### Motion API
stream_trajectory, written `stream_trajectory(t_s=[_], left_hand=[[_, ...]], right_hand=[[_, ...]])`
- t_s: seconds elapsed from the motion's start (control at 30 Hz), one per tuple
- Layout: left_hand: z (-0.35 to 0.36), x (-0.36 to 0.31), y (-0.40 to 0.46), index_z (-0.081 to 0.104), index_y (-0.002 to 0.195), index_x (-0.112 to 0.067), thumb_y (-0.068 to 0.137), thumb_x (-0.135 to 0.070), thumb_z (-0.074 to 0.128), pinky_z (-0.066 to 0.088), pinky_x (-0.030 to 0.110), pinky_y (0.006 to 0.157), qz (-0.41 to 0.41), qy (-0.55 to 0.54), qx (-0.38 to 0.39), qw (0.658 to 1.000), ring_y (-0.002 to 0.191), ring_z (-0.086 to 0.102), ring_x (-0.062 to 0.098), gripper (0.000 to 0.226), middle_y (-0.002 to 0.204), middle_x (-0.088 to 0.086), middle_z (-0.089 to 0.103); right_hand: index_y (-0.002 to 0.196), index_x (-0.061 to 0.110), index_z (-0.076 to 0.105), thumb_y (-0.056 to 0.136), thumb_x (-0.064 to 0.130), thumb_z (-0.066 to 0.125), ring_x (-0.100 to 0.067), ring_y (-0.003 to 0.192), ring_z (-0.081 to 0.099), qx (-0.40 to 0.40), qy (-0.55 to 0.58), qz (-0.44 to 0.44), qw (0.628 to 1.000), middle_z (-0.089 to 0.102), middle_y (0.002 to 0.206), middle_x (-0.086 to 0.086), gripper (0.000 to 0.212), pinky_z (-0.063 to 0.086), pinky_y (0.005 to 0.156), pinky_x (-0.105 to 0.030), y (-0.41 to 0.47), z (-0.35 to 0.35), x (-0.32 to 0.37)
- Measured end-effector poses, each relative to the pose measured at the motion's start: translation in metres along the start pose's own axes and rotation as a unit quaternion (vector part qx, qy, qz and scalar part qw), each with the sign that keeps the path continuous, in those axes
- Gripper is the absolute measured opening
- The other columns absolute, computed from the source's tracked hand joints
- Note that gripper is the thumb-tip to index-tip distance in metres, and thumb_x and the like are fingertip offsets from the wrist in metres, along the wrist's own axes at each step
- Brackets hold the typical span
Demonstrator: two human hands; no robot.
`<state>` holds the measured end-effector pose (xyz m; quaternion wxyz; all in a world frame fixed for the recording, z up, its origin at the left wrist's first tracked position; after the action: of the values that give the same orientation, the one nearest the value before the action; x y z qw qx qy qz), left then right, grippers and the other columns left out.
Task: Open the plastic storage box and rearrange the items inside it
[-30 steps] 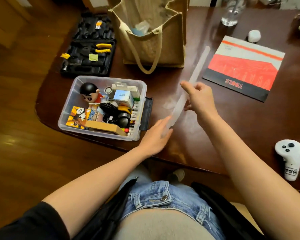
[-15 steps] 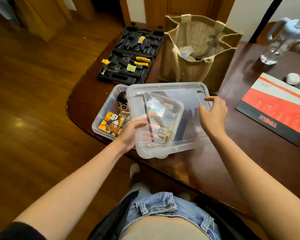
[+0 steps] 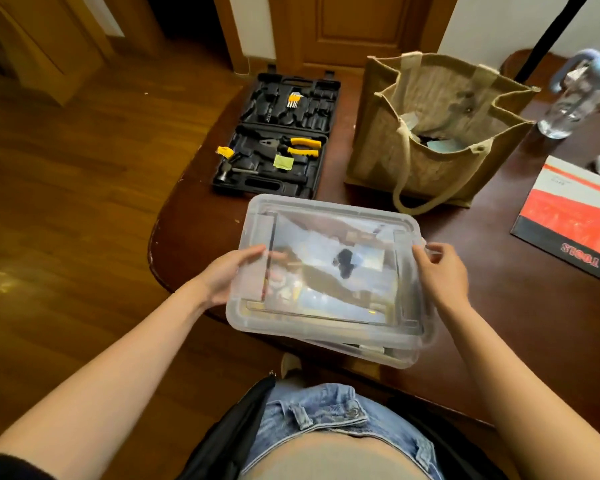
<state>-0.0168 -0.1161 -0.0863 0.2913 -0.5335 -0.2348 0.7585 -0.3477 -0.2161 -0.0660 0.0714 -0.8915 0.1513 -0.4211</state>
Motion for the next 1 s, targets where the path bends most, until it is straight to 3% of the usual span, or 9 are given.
stream_trajectory(t_s=[0.13,0.27,0.43,0.57,0.67,0.8,0.9,1.0], left_hand=[[-0.030,-0.022,0.010,0.063,0.088,-0.006,0.095,-0.035,0.053,0.051,0.023,0.047,0.069,0.167,-0.134,0.974,0.050,0.066,0.017,0.032,0.060,0.006,0.068],[-0.039,-0.042,0.017,0.047,0.064,-0.012,0.096,-0.046,0.046,0.045,0.028,0.061,0.127,0.395,-0.198,0.888,0.046,0.056,0.006,0.047,0.044,-0.002,0.056],[-0.038,-0.049,0.022,0.038,0.068,-0.017,0.095,-0.057,0.033,0.029,0.032,0.049,0.109,0.577,-0.235,0.775,0.057,0.048,0.020,0.049,0.060,-0.003,0.047],[-0.034,-0.051,0.020,0.046,0.082,-0.012,0.095,-0.061,0.022,0.032,0.032,0.049,0.082,0.658,-0.262,0.701,0.062,0.052,0.024,0.056,0.068,0.003,0.053],[-0.030,-0.052,0.012,0.046,0.082,-0.012,0.096,-0.058,0.019,0.030,0.031,0.048,0.074,0.698,-0.292,0.649,0.059,0.046,0.022,0.055,0.065,0.001,0.047],[-0.028,-0.057,0.006,0.050,0.087,-0.013,0.098,-0.055,0.020,0.032,0.029,0.049,0.065,0.738,-0.319,0.591,0.067,0.056,0.029,0.053,0.071,0.004,0.055],[-0.031,-0.056,0.008,0.051,0.102,-0.015,0.098,-0.052,0.024,0.039,0.032,0.056,0.058,0.730,-0.323,0.600,0.079,0.061,0.031,0.046,0.090,0.008,0.064],[-0.029,-0.054,0.013,0.038,0.133,-0.019,0.100,-0.038,0.034,0.045,0.040,0.071,0.094,0.665,-0.311,0.673,0.101,0.055,0.033,0.039,0.122,0.013,0.051]], right_hand=[[0.117,0.009,0.057,0.091,0.030,0.057,-0.013,0.077,0.048,-0.065,-0.010,-0.004,0.998,0.056,0.088,0.000,0.033,0.035,0.060,-0.027,-0.012,-0.001,0.002],[0.108,0.009,0.060,0.090,0.025,0.058,-0.014,0.079,0.049,-0.112,-0.012,0.014,0.994,0.056,0.084,0.001,0.024,0.035,0.068,-0.027,-0.023,-0.003,-0.003],[0.095,0.014,0.056,0.090,0.024,0.057,-0.017,0.085,0.054,-0.126,-0.006,0.035,0.991,0.056,0.096,-0.002,0.012,0.046,0.075,-0.033,-0.035,-0.005,-0.015],[0.092,0.017,0.051,0.090,0.025,0.056,-0.014,0.078,0.053,-0.105,-0.006,0.039,0.994,0.055,0.090,0.002,0.010,0.042,0.064,-0.027,-0.044,-0.003,-0.029],[0.093,0.018,0.049,0.091,0.024,0.055,-0.004,0.070,0.050,-0.089,0.002,0.034,0.995,0.054,0.087,0.005,0.008,0.039,0.057,-0.021,-0.049,0.001,-0.035],[0.101,0.017,0.048,0.092,0.021,0.053,-0.007,0.076,0.052,-0.071,0.029,0.024,0.997,0.053,0.094,0.003,0.011,0.041,0.060,-0.022,-0.047,0.004,-0.033],[0.109,0.013,0.051,0.091,0.017,0.052,-0.021,0.101,0.053,-0.049,0.020,0.006,0.999,0.052,0.106,-0.002,0.019,0.047,0.082,-0.036,-0.043,0.005,-0.026],[0.130,0.011,0.046,0.091,0.012,0.048,-0.025,0.123,0.041,-0.041,-0.020,-0.033,0.998,0.049,0.130,-0.009,0.039,0.035,0.103,-0.040,-0.036,0.006,-0.012]])
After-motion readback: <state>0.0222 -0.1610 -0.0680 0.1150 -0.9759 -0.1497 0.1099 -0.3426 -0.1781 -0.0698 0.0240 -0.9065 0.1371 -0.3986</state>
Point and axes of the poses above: each hand's wrist, its own y-axis towards the middle knuckle, its own z-axis out of the palm, x = y × z, the point moved 10 cm from there along y, towards the middle knuckle
